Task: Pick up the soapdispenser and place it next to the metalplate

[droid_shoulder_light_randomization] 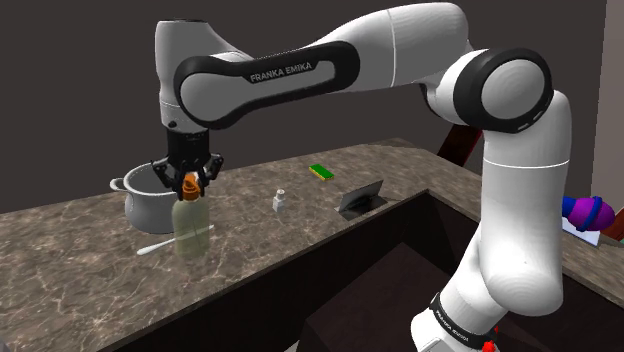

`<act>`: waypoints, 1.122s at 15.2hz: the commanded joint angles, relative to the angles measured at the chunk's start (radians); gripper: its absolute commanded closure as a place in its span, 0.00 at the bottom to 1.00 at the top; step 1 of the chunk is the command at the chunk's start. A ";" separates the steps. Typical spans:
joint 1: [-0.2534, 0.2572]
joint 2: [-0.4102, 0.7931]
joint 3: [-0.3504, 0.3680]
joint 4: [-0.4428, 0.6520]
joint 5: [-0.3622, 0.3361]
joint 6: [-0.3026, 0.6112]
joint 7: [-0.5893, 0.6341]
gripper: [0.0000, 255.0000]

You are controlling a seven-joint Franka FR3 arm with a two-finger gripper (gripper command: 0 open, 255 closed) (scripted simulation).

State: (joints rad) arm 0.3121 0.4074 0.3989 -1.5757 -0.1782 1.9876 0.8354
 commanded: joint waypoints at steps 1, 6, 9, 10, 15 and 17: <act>0.001 -0.005 0.002 0.021 0.003 -0.026 -0.001 1.00; 0.003 -0.017 0.005 0.072 0.010 -0.087 -0.007 1.00; 0.005 -0.021 0.007 0.107 0.013 -0.125 -0.010 1.00; 0.006 -0.022 0.008 0.119 0.014 -0.138 -0.011 1.00; 0.011 -0.022 0.010 0.186 0.016 -0.205 -0.014 1.00; 0.014 -0.021 0.010 0.215 0.016 -0.233 -0.015 1.00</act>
State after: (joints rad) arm 0.3268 0.3884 0.4092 -1.3726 -0.1638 1.7682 0.8220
